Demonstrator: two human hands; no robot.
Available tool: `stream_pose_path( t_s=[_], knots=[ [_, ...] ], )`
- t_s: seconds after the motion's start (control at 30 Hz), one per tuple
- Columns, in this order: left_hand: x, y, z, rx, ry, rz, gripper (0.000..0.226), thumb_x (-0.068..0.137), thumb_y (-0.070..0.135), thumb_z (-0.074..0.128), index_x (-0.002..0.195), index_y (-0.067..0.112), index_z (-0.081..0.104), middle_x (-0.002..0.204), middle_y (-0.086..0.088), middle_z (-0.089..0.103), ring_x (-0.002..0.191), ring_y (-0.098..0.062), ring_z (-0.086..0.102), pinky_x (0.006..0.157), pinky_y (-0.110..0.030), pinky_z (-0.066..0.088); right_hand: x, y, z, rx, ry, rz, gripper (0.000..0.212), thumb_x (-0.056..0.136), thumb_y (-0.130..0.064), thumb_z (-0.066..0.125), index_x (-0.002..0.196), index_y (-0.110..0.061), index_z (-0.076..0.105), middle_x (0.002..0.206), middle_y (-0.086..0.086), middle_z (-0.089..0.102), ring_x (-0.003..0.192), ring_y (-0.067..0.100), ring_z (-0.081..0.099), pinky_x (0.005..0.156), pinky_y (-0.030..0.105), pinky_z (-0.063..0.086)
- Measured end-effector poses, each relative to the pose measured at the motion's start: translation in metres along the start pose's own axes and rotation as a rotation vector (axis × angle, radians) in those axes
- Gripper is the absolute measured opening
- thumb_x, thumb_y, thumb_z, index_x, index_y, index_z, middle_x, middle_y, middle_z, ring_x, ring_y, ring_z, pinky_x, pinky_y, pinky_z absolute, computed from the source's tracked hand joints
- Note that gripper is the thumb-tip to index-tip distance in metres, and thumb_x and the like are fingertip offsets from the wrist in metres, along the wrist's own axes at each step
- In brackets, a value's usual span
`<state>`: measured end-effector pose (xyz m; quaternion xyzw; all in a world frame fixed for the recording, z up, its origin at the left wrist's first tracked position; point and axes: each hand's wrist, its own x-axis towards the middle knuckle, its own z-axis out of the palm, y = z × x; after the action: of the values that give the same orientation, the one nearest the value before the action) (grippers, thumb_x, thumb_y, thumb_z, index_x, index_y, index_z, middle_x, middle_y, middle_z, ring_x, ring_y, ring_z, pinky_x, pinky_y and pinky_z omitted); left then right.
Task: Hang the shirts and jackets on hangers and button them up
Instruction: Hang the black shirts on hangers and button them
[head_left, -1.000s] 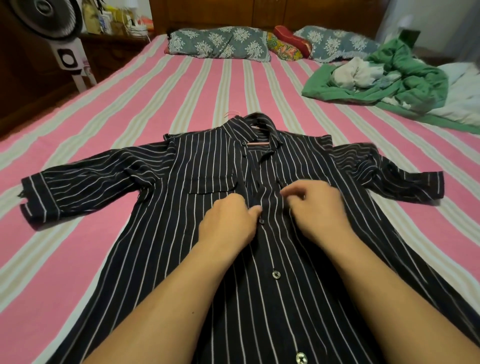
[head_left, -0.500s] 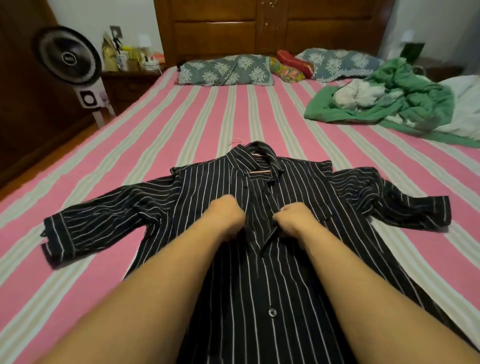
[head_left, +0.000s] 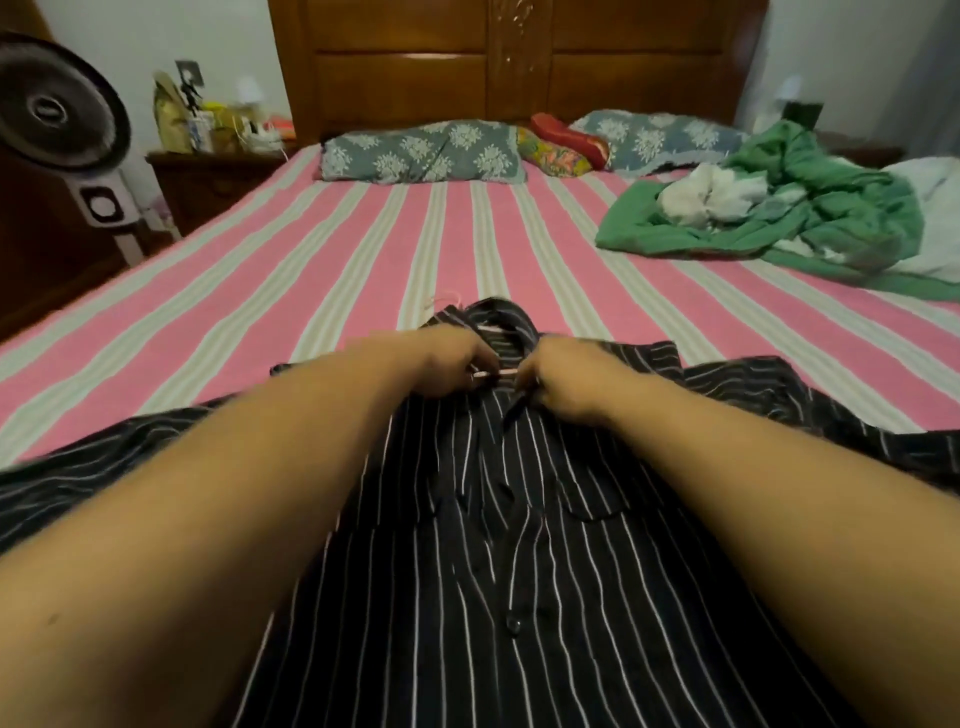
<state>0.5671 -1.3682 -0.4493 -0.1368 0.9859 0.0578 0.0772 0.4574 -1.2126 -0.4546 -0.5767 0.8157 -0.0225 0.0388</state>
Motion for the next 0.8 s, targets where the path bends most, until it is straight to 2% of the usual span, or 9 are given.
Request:
stream_pose_path(
  t_s=[0.1, 0.2, 0.3, 0.43, 0.5, 0.6, 0.67, 0.73, 0.8],
  knots=[
    [0.002, -0.002, -0.002, -0.107, -0.061, 0.019, 0.037, 0.086, 0.014, 0.077, 0.120, 0.027, 0.073, 0.101, 0.002, 0.072, 0.091, -0.017, 0.066, 0.087, -0.031, 0.051, 0.012, 0.001, 0.001, 0.034, 0.266, 0.091, 0.025, 0.087, -0.017, 0.059, 0.104, -0.026, 0.075, 0.102, 0.012, 0.071, 0.095, 0.037, 0.065, 0.081, 0.037, 0.052],
    [0.001, 0.006, -0.001, -0.210, -0.222, -0.037, 0.029, 0.089, 0.007, 0.075, 0.106, 0.029, 0.066, 0.077, 0.002, 0.062, 0.063, -0.015, 0.058, 0.062, -0.032, 0.052, 0.013, -0.011, 0.002, -0.015, 0.395, 0.136, 0.023, 0.086, -0.012, 0.055, 0.102, -0.019, 0.071, 0.099, 0.012, 0.068, 0.089, 0.039, 0.063, 0.073, 0.038, 0.050],
    [-0.002, 0.009, -0.002, -0.133, -0.314, -0.104, 0.025, 0.089, 0.009, 0.075, 0.101, 0.022, 0.059, 0.087, -0.013, 0.064, 0.069, -0.025, 0.060, 0.058, -0.033, 0.056, 0.015, -0.022, 0.011, -0.037, 0.295, 0.173, 0.024, 0.087, -0.009, 0.053, 0.107, -0.013, 0.065, 0.105, 0.015, 0.065, 0.096, 0.040, 0.063, 0.075, 0.039, 0.047],
    [-0.012, 0.002, -0.012, -0.045, -0.384, -0.145, 0.016, 0.089, 0.017, 0.076, 0.094, 0.023, 0.062, 0.090, -0.018, 0.066, 0.064, -0.023, 0.061, 0.052, -0.029, 0.053, -0.001, -0.031, 0.021, 0.208, 0.191, 0.247, 0.045, 0.087, -0.014, 0.055, 0.131, -0.017, 0.047, 0.115, 0.017, 0.062, 0.107, 0.043, 0.059, 0.082, 0.043, 0.048],
    [-0.018, 0.002, -0.012, -0.102, -0.331, -0.184, 0.010, 0.093, 0.015, 0.071, 0.087, 0.018, 0.063, 0.086, -0.019, 0.068, 0.058, -0.020, 0.063, 0.052, -0.029, 0.053, -0.019, -0.039, 0.020, 0.362, 0.234, 0.303, 0.045, 0.087, -0.016, 0.056, 0.130, -0.018, 0.044, 0.114, 0.015, 0.062, 0.104, 0.041, 0.059, 0.081, 0.041, 0.046],
    [-0.028, 0.008, 0.004, -0.360, 0.001, -0.268, 0.014, 0.100, 0.012, 0.060, 0.086, 0.009, 0.061, 0.079, -0.016, 0.067, 0.054, -0.020, 0.066, 0.046, -0.029, 0.053, -0.048, -0.057, 0.024, 0.623, 0.193, 0.422, 0.020, 0.086, -0.022, 0.061, 0.103, -0.020, 0.051, 0.106, 0.011, 0.064, 0.094, 0.035, 0.064, 0.080, 0.040, 0.053],
    [-0.041, 0.022, 0.018, -0.366, 0.116, -0.230, 0.002, 0.099, 0.010, 0.061, 0.099, 0.012, 0.062, 0.095, -0.014, 0.067, 0.070, -0.023, 0.069, 0.056, -0.033, 0.057, -0.069, -0.072, 0.028, 0.702, 0.074, 0.455, 0.019, 0.083, -0.030, 0.067, 0.093, -0.022, 0.053, 0.103, 0.009, 0.067, 0.091, 0.032, 0.067, 0.081, 0.043, 0.057],
    [-0.051, 0.030, 0.029, -0.249, 0.029, -0.129, 0.031, 0.094, 0.008, 0.067, 0.123, 0.017, 0.064, 0.116, -0.009, 0.065, 0.100, -0.025, 0.066, 0.087, -0.037, 0.056, -0.086, -0.081, 0.033, 0.629, -0.025, 0.406, 0.027, 0.083, -0.035, 0.071, 0.097, -0.022, 0.052, 0.104, 0.004, 0.065, 0.096, 0.027, 0.064, 0.081, 0.036, 0.052],
    [-0.058, 0.033, 0.025, -0.107, -0.030, -0.066, 0.043, 0.091, 0.007, 0.067, 0.132, 0.019, 0.063, 0.127, -0.006, 0.062, 0.116, -0.026, 0.060, 0.102, -0.036, 0.047, -0.097, -0.082, 0.039, 0.609, -0.024, 0.407, 0.029, 0.084, -0.031, 0.073, 0.103, -0.023, 0.052, 0.104, 0.001, 0.064, 0.097, 0.022, 0.061, 0.082, 0.033, 0.049]
  ],
)
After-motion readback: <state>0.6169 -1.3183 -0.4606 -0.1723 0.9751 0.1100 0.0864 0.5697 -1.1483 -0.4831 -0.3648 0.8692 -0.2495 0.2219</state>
